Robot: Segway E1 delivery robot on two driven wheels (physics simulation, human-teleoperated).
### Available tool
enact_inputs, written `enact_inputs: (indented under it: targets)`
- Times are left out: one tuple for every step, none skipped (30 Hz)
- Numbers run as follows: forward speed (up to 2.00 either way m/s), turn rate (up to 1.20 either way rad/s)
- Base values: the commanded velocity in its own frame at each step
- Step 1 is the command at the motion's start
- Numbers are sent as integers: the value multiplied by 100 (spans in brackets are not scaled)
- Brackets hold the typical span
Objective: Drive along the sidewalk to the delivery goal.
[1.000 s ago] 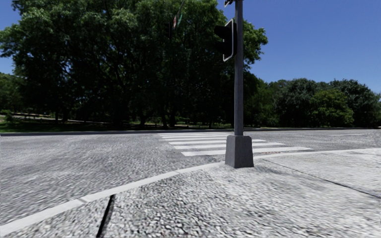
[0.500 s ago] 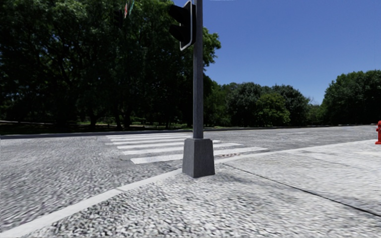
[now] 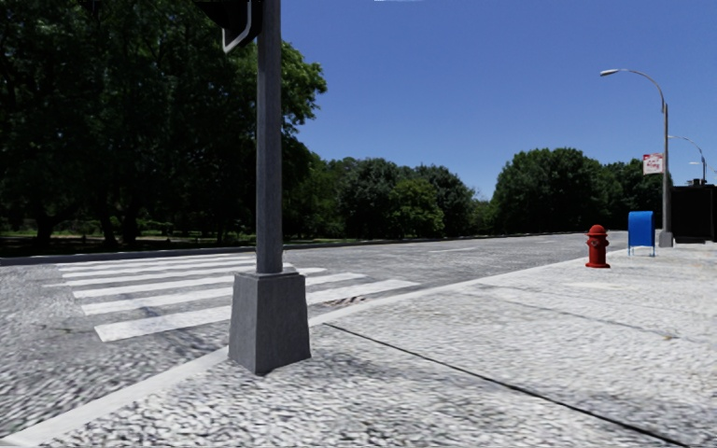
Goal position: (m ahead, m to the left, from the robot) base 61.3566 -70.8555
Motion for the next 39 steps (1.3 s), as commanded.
enact_inputs:
  targets:
    - [117,-62]
    - [117,-62]
    - [117,-62]
    - [117,-62]
    - [117,-62]
    - [117,-62]
    - [117,-62]
    - [117,-62]
    - [117,-62]
    - [117,-62]
    - [117,-62]
    - [117,-62]
    - [117,-62]
    - [117,-62]
    - [117,-62]
    - [117,-62]
    - [117,-62]
    - [117,-62]
    - [117,-62]
    - [117,-62]
    - [117,-62]
    - [117,-62]
    - [117,-62]
    - [117,-62]
    - [117,-62]
    - [119,-62]
    - [119,-62]
    - [119,-62]
    - [119,-62]
    - [120,-62]
    - [121,-62]
    - [126,-62]
    - [131,-62]
    - [131,-62]
    - [155,-62]
    - [155,-62]
    - [163,-59]
    - [171,-55]
    - [173,-53]
